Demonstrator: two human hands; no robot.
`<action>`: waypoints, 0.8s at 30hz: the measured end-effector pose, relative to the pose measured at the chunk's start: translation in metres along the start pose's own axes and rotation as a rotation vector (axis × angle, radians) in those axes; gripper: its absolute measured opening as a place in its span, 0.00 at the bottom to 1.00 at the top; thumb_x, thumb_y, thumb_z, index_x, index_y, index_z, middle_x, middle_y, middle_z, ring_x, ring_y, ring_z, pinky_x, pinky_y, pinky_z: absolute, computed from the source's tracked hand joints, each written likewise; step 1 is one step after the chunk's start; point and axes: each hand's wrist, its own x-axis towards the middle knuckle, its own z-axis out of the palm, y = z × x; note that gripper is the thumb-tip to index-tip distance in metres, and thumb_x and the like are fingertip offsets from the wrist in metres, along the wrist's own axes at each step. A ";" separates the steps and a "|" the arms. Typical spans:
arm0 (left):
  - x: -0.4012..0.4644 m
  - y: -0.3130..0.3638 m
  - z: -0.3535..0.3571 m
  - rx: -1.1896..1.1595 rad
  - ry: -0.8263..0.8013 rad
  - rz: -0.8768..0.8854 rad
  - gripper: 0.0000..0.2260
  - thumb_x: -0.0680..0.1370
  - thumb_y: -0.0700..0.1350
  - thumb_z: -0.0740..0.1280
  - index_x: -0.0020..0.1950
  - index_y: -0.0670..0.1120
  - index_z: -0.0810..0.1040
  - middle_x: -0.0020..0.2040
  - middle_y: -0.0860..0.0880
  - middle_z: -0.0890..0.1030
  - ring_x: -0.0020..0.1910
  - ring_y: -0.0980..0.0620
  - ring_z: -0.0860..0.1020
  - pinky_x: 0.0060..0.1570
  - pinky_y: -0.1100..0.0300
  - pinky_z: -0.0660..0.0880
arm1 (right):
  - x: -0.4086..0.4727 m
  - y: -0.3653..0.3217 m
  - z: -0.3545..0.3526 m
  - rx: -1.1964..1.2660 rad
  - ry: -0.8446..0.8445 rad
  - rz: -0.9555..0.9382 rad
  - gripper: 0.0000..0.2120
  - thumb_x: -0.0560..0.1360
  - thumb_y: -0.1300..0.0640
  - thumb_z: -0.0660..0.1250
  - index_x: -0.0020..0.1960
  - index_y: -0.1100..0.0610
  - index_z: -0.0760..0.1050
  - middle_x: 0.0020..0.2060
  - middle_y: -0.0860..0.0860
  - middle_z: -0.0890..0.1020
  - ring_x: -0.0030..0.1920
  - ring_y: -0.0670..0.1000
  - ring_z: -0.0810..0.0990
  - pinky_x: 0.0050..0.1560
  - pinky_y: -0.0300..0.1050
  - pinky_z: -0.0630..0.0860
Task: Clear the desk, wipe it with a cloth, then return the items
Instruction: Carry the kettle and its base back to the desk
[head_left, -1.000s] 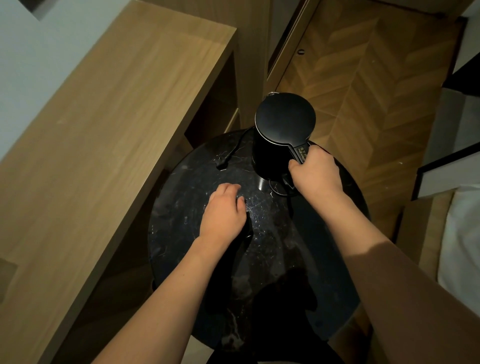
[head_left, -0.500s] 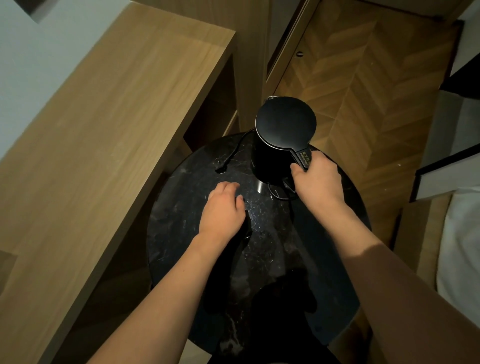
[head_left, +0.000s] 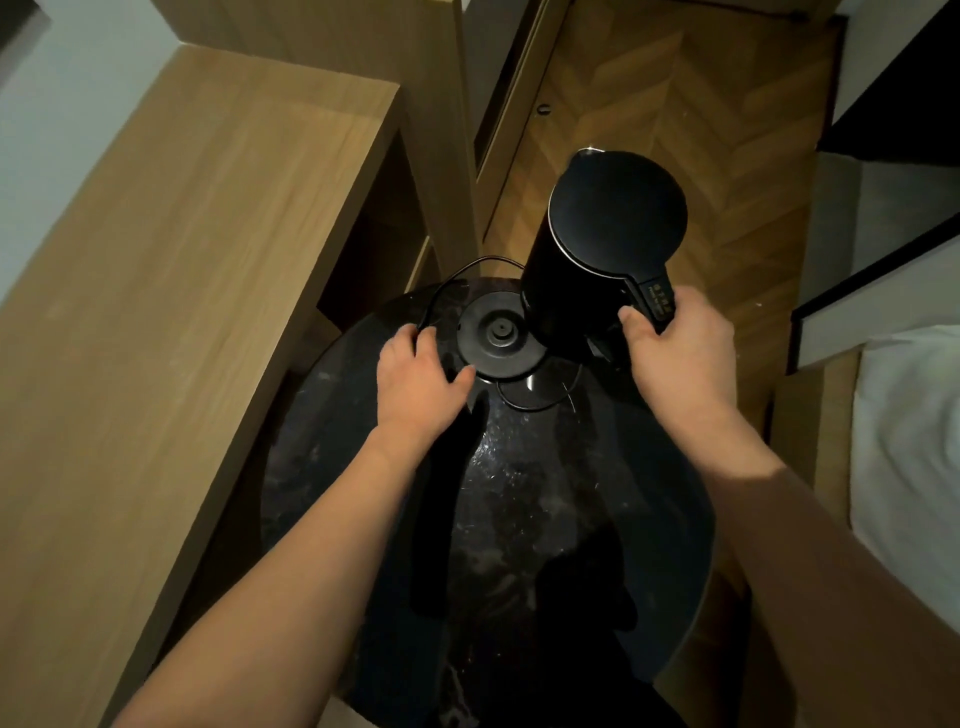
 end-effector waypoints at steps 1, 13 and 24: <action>0.007 0.003 0.002 0.013 -0.006 -0.005 0.36 0.78 0.62 0.66 0.79 0.43 0.62 0.78 0.40 0.60 0.77 0.39 0.57 0.77 0.47 0.54 | 0.001 0.004 -0.002 0.012 0.007 0.015 0.12 0.78 0.51 0.66 0.55 0.58 0.74 0.46 0.57 0.80 0.47 0.61 0.78 0.50 0.57 0.77; 0.076 0.027 0.029 0.048 -0.160 -0.105 0.48 0.71 0.74 0.65 0.82 0.54 0.49 0.82 0.38 0.49 0.80 0.37 0.45 0.78 0.41 0.45 | 0.016 0.035 0.000 0.119 0.046 0.140 0.11 0.79 0.49 0.66 0.54 0.57 0.75 0.40 0.51 0.78 0.43 0.54 0.78 0.49 0.54 0.78; 0.081 0.031 0.050 -0.001 -0.234 -0.208 0.49 0.66 0.79 0.64 0.81 0.63 0.50 0.82 0.40 0.41 0.80 0.36 0.45 0.77 0.42 0.46 | 0.015 0.048 0.006 0.206 0.078 0.071 0.08 0.78 0.56 0.68 0.52 0.61 0.76 0.33 0.44 0.73 0.31 0.41 0.72 0.32 0.26 0.67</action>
